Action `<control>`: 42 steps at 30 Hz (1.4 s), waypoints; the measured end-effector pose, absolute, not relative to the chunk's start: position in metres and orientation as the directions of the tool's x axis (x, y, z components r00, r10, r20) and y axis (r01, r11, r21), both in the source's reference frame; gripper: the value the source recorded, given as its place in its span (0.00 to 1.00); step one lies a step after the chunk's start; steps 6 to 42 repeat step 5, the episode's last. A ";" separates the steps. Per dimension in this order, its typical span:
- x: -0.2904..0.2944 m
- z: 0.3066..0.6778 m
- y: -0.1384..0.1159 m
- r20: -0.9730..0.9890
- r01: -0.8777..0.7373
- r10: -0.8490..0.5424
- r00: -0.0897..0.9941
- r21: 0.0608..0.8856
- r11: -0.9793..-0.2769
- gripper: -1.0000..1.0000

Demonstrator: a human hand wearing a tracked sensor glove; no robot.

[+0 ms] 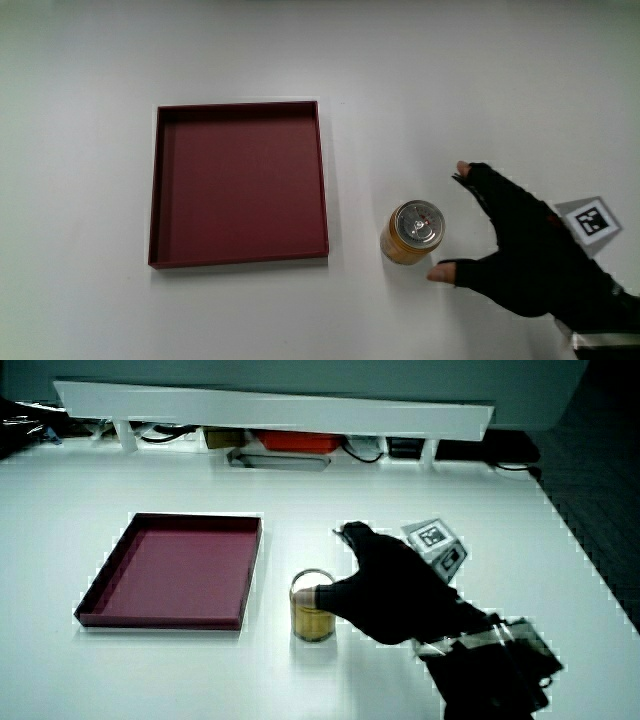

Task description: Place red bull on desk

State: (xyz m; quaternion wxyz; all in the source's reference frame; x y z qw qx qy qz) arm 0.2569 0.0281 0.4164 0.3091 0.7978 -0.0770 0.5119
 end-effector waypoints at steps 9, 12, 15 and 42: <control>0.261 0.386 0.025 0.822 -0.481 0.020 0.570 0.353 -0.802 0.00; 0.261 0.386 0.025 0.822 -0.481 0.020 0.570 0.353 -0.802 0.00; 0.261 0.386 0.025 0.822 -0.481 0.020 0.570 0.353 -0.802 0.00; 0.261 0.386 0.025 0.822 -0.481 0.020 0.570 0.353 -0.802 0.00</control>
